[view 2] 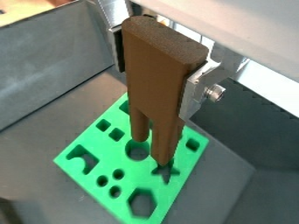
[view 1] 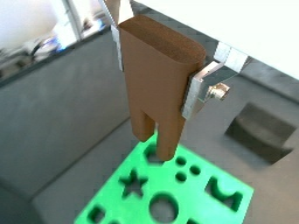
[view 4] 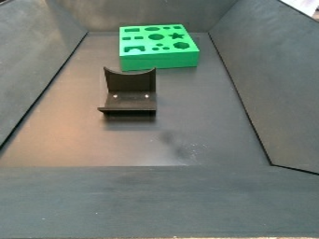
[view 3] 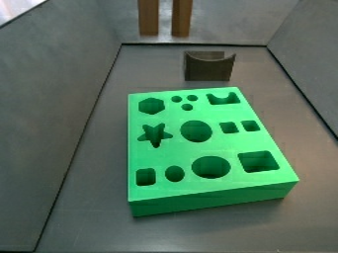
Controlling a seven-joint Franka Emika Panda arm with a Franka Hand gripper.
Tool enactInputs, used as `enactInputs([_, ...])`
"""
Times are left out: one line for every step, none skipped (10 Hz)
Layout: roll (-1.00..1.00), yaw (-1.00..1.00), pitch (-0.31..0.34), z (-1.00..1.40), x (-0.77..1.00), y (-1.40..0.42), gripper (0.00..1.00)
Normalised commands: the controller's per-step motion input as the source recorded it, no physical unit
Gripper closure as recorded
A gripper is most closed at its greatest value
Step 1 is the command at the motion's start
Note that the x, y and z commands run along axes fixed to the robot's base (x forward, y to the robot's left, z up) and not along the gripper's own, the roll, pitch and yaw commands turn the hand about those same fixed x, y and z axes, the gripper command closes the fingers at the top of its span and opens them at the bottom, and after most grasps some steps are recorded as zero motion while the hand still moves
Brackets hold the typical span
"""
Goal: Pick up the square-circle object. Move up. Place the square-circle object on the fixture. Regrasp the square-circle object. Rotate the square-circle object. Move to above the board. Insert the square-circle object.
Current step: Insert the square-circle object.
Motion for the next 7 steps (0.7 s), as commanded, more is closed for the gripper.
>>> enactInputs([0.0,0.65,0.0,-1.0,0.24,-0.43,1.0])
enactInputs([0.0,0.62,0.0,-1.0,0.19,-0.49,1.0])
enactInputs([0.01,0.51,0.0,-1.0,0.16,-0.61,1.0])
enactInputs([0.03,0.42,0.0,-1.0,0.09,-0.69,1.0])
enactInputs([0.08,0.44,-0.071,-0.94,0.0,-0.67,1.0])
enactInputs([0.2,0.48,-0.146,-0.76,-0.15,-0.58,1.0])
enactInputs([0.25,0.49,-0.174,-0.65,-0.18,-0.53,1.0])
